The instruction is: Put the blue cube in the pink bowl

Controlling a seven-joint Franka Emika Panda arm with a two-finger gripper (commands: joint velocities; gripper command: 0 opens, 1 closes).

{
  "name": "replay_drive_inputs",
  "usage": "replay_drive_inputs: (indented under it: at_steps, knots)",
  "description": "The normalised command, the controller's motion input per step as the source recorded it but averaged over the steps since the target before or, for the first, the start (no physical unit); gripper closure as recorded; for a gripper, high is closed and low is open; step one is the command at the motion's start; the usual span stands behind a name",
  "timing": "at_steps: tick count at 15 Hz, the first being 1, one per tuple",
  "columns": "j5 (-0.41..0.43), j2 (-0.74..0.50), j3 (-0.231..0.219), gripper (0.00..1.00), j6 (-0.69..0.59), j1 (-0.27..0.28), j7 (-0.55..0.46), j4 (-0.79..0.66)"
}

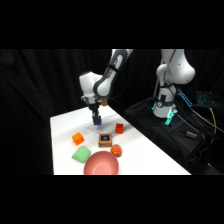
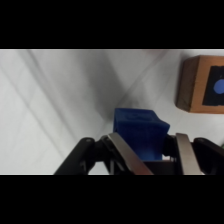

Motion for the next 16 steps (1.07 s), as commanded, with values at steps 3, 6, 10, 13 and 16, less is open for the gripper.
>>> replay_drive_inputs:
  at_steps: [3,6,10,13,16]
  knots:
    - [-0.205,-0.38,-0.086,0.78,-0.46,0.077,0.05,0.03]
    - [-0.185,-0.29,-0.037,0.78,-0.38,0.103,0.05,0.08]
    - [-0.173,-0.14,0.057,0.78,-0.23,0.177,0.12,0.14]
    - [-0.176,-0.02,0.101,0.78,-0.14,0.189,0.15,0.2]
    - [-0.157,0.03,0.104,0.78,-0.1,0.161,0.12,0.24]
